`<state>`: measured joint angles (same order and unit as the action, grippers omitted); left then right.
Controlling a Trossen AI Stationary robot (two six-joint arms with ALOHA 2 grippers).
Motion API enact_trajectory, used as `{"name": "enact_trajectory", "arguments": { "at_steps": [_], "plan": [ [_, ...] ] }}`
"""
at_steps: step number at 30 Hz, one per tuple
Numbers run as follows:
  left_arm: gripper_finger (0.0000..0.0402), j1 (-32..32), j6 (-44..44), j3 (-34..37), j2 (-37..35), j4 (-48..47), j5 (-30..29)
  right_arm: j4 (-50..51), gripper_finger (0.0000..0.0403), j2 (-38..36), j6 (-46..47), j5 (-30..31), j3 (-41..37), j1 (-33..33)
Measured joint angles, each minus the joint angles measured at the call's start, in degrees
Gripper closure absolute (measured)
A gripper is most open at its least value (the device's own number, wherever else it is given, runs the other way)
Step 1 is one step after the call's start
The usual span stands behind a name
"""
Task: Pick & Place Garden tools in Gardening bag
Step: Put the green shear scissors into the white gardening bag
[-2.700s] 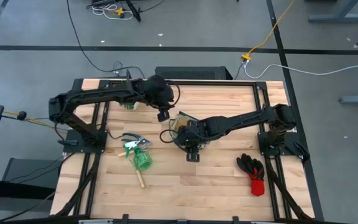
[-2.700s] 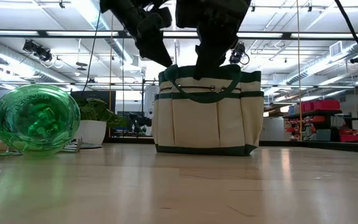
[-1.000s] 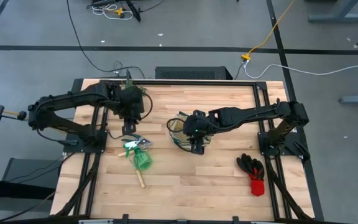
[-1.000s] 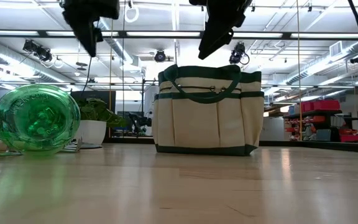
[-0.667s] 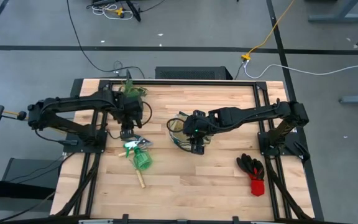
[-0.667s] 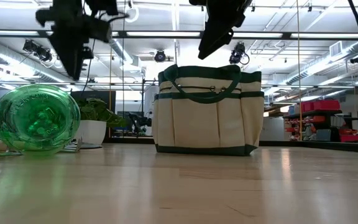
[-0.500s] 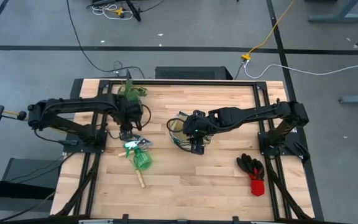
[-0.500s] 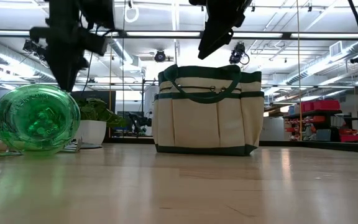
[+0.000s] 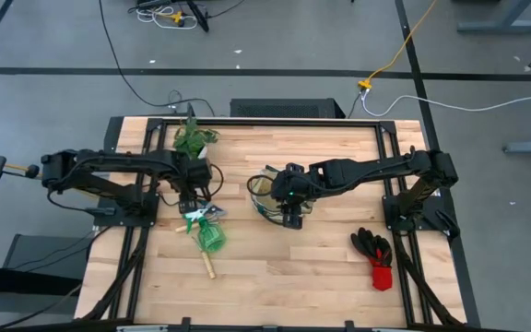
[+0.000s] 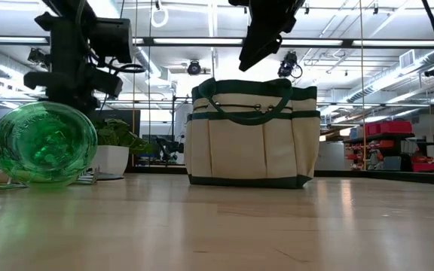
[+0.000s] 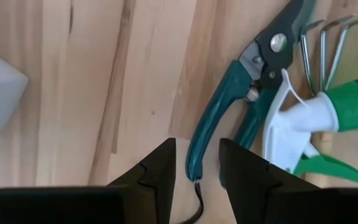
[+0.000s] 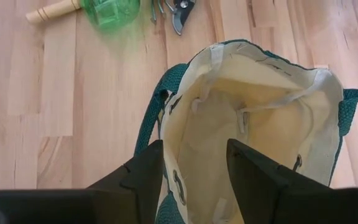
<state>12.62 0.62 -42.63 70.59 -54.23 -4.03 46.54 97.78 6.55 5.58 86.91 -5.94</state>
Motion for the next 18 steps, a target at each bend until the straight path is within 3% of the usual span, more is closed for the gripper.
{"name": "enact_trajectory", "arguments": {
  "at_steps": [13,18],
  "plan": [
    [0.0271,0.00,0.43,0.29,1.13,0.20,1.94,-1.18,0.0224,0.02,-1.06,0.00,0.00,0.00],
    [0.0271,-0.02,1.12,0.25,4.78,0.32,4.35,-1.92,0.0224,0.02,-1.22,0.00,0.00,0.00]
  ]
}}
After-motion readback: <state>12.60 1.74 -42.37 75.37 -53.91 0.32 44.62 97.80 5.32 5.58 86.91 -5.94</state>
